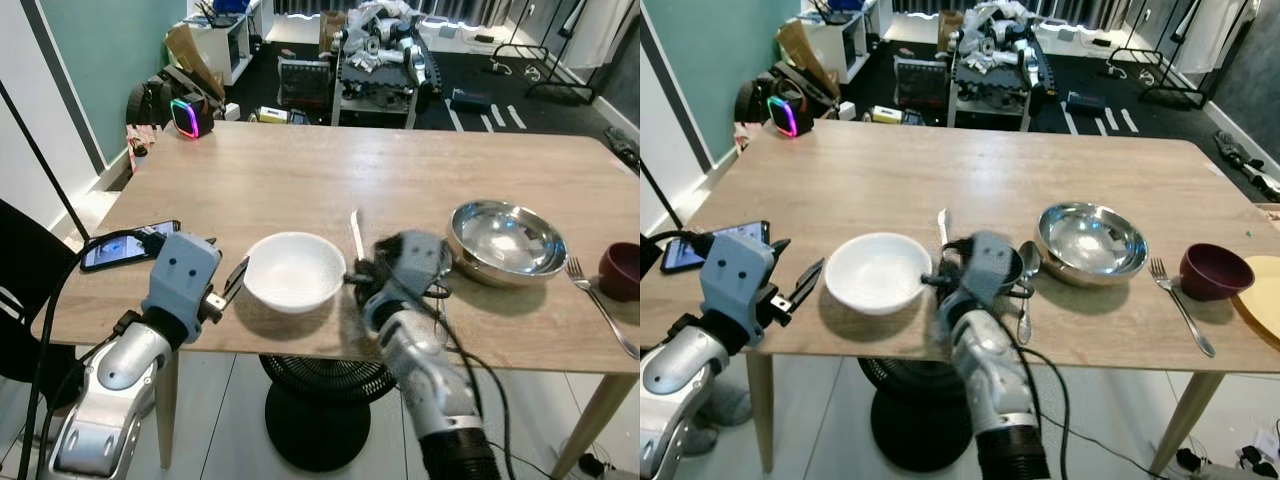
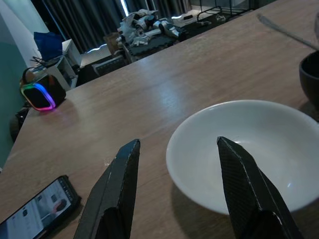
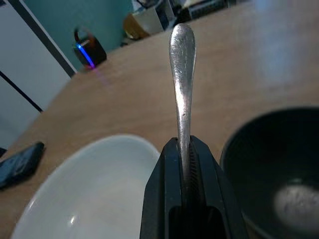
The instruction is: Setting the table
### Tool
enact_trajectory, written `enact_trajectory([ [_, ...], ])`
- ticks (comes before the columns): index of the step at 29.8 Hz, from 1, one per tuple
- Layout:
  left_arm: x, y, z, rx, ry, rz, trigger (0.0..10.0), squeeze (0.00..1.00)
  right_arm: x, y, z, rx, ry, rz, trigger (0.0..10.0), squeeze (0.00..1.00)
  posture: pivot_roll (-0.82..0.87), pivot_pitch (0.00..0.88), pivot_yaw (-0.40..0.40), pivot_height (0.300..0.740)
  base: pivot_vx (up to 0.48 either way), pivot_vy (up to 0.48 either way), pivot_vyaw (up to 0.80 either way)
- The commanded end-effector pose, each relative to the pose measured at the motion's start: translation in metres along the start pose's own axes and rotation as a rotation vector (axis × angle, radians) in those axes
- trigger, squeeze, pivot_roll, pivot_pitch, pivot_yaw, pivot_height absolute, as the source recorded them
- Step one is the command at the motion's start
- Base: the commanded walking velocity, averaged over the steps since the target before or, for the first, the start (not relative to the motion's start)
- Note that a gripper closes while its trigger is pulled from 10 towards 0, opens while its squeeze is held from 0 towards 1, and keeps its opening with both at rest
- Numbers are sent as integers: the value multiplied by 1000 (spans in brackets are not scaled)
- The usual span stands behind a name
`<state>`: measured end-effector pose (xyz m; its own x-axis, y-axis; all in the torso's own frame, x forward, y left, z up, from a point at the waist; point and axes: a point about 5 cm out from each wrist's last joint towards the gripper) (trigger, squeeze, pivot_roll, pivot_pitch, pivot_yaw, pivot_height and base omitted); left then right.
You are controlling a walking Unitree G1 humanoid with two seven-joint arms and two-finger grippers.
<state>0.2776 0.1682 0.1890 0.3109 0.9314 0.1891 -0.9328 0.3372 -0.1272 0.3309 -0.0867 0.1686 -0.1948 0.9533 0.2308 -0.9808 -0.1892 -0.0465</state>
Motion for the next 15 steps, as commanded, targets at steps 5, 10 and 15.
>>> enact_trajectory([
  [5, -3, -1, -3, 14, 5, -8, 10000, 0, -7, 4, -13, 48, 72, -20, 10000, 0, 81, 38, 51, 740, 0, 0, 0],
  [10, -3, -2, -2, 9, 7, -5, 10000, 0, -4, 8, -31, 104, 94, -4, 10000, 0, 85, 39, 48, 740, 0, 0, 0],
  [15, -2, -1, -2, 9, 5, 1, 10000, 0, -2, 8, -43, 133, 121, -3, 10000, 47, 96, 40, 46, 740, 0, 0, 0],
])
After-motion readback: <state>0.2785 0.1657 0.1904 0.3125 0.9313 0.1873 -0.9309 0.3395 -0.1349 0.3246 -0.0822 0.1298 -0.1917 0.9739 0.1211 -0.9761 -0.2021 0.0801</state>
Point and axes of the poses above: a point about 5 cm out from each wrist's last joint towards the gripper, its own y axis pointing back from the gripper into the wrist, its own z axis along the axis of the wrist's last joint, x = y × z, and after that the axes turned 9 degrees about y, right-handed
